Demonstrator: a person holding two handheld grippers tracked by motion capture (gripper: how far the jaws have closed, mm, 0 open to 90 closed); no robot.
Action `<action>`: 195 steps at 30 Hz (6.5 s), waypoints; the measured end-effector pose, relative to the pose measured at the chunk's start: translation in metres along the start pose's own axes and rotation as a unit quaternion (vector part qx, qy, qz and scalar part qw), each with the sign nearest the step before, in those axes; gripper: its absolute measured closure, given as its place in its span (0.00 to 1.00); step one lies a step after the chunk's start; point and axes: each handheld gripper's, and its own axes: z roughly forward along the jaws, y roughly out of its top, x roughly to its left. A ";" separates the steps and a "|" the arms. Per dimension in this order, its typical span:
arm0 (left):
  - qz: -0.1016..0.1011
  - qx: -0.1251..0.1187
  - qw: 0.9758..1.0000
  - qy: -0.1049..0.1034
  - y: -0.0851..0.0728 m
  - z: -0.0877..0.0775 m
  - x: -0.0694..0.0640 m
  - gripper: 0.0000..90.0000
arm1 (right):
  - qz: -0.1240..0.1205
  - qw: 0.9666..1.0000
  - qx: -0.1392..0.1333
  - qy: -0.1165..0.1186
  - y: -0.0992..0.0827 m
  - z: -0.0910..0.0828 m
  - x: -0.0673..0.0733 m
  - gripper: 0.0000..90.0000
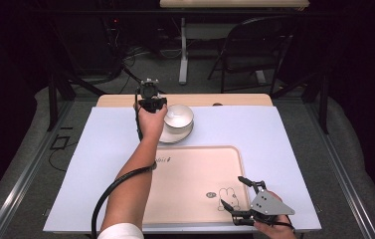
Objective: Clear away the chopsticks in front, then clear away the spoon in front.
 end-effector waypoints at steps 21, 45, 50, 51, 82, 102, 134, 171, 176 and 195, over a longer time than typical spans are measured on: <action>0.028 0.004 0.999 -0.027 0.011 -0.035 0.003 0.95 | -0.001 1.000 0.001 -0.001 0.000 0.001 0.000 0.15; 0.084 0.024 0.994 -0.059 0.009 -0.073 -0.003 0.95 | -0.002 1.000 0.000 -0.003 0.000 0.000 -0.001 0.15; 0.092 0.024 0.993 -0.065 0.008 -0.080 -0.004 0.95 | -0.002 1.000 0.000 -0.004 0.000 0.000 -0.001 0.15; 0.094 0.026 0.993 -0.066 0.008 -0.082 -0.004 0.95 | -0.003 1.000 0.000 -0.004 0.000 0.000 -0.001 0.15; 0.114 0.048 0.987 -0.101 -0.033 -0.117 0.012 0.95 | -0.002 1.000 0.004 -0.004 -0.001 0.001 0.000 0.15; 0.123 0.131 0.977 -0.116 -0.082 -0.127 0.031 0.95 | -0.004 1.000 0.007 -0.004 -0.001 0.002 0.001 0.15; 0.140 0.263 0.944 -0.140 -0.131 -0.106 0.041 0.94 | -0.008 1.000 0.012 -0.005 -0.002 0.004 0.003 0.15; 0.076 0.265 0.955 -0.106 -0.148 -0.051 0.060 0.80 | -0.005 1.000 0.013 -0.006 -0.003 0.005 0.002 0.15; 0.056 0.266 0.957 -0.101 -0.150 -0.045 0.063 0.79 | -0.005 1.000 0.014 -0.006 -0.003 0.005 0.002 0.15; 0.024 0.267 0.960 -0.078 -0.153 -0.035 0.061 0.75 | -0.007 1.000 0.012 -0.005 -0.002 0.004 0.002 0.15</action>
